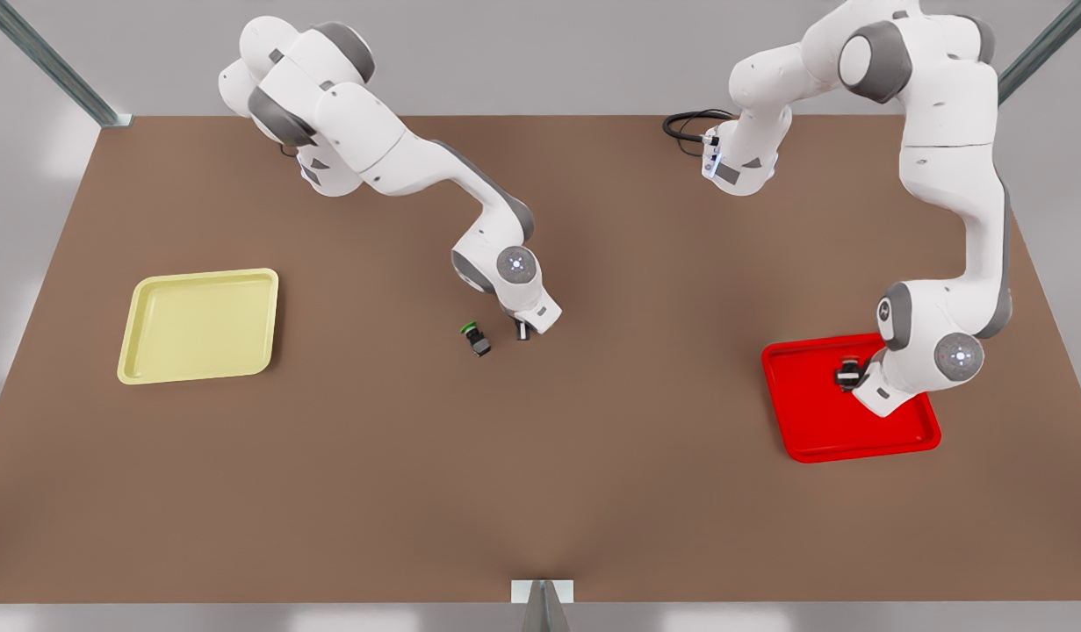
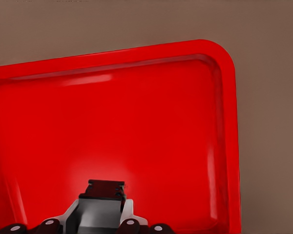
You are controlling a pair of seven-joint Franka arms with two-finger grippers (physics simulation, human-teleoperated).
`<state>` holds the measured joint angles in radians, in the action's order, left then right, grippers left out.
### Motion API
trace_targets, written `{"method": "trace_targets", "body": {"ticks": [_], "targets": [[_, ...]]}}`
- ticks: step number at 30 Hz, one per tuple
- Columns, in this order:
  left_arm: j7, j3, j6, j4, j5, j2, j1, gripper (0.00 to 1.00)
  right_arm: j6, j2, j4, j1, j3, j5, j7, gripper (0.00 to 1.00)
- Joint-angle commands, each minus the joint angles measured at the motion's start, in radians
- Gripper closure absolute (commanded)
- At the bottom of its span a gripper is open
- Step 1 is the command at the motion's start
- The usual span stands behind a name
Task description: Place the switches on the corresponding trays according to their colors
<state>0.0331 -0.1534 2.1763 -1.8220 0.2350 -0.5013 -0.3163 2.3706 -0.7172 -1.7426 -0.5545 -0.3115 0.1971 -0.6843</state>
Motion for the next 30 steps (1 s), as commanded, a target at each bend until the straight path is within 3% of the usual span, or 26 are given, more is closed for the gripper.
{"method": "trace_targets", "body": {"ticks": [1, 4, 5, 10, 12, 14, 16, 19, 20, 22, 23, 24, 25, 26, 30], "targets": [[0.001, 0.0, 0.008, 0.0, 0.07, -0.003, -0.006, 0.47, -0.004, 0.004, 0.0, 0.001, 0.0, 0.002, 0.002, 0.51], [-0.005, 0.0, 0.053, 0.001, 0.072, -0.029, -0.027, 0.44, -0.011, 0.036, 0.0, 0.021, 0.002, 0.001, 0.008, 0.51], [-0.012, 0.0, 0.053, 0.001, 0.064, -0.031, -0.027, 0.0, -0.025, 0.055, -0.002, 0.042, 0.0, 0.001, 0.008, 0.51], [-0.009, -0.002, 0.042, 0.001, 0.061, -0.02, -0.027, 0.0, -0.102, 0.193, -0.032, 0.209, -0.003, -0.002, -0.001, 0.51], [-0.009, -0.034, -0.015, 0.001, 0.058, 0.04, -0.035, 0.0, -0.129, 0.266, -0.093, 0.366, -0.011, -0.001, -0.004, 0.51], [-0.013, -0.127, -0.231, 0.087, 0.012, 0.147, -0.037, 0.0, -0.126, 0.386, -0.232, 0.556, -0.014, 0.001, -0.066, 0.51], [-0.056, -0.19, -0.503, 0.312, -0.065, 0.148, -0.024, 0.0, -0.128, 0.469, -0.324, 0.711, -0.014, 0.001, -0.233, 0.51], [-0.079, -0.218, -0.613, 0.339, -0.065, 0.29, -0.009, 0.0, -0.163, 0.575, -0.433, 0.982, -0.014, 0.001, -0.59, 0.51], [-0.078, -0.149, -0.648, 0.339, -0.069, 0.316, 0.088, 0.0, -0.171, 0.578, -0.442, 1.053, -0.014, 0.001, -0.698, 0.51], [-0.073, 0.219, -0.647, 0.319, -0.203, 0.365, 0.393, 0.0, -0.159, 0.562, -0.44, 1.151, -0.014, 0.005, -0.808, 0.51], [-0.067, 0.247, -0.653, 0.282, -0.206, 0.408, 0.405, 0.0, -0.157, 0.553, -0.439, 1.179, -0.012, 0.007, -0.83, 0.5], [-0.064, 0.242, -0.659, 0.283, -0.201, 0.405, 0.379, 0.0, -0.154, 0.544, -0.44, 1.202, -0.012, 0.008, -0.851, 0.44], [-0.065, 0.238, -0.659, 0.303, -0.2, 0.388, 0.385, 0.0, -0.154, 0.536, -0.44, 1.214, -0.012, 0.008, -0.882, 0.06], [-0.071, 0.216, -0.659, 0.306, -0.198, 0.391, 0.365, 0.0, -0.166, 0.536, -0.442, 1.222, -0.012, 0.007, -0.897, 0.0], [-0.068, 0.212, -0.645, 0.297, -0.207, 0.412, 0.348, 0.0, -0.168, 0.535, -0.448, 1.242, -0.012, 0.008, -0.913, 0.0]]}}
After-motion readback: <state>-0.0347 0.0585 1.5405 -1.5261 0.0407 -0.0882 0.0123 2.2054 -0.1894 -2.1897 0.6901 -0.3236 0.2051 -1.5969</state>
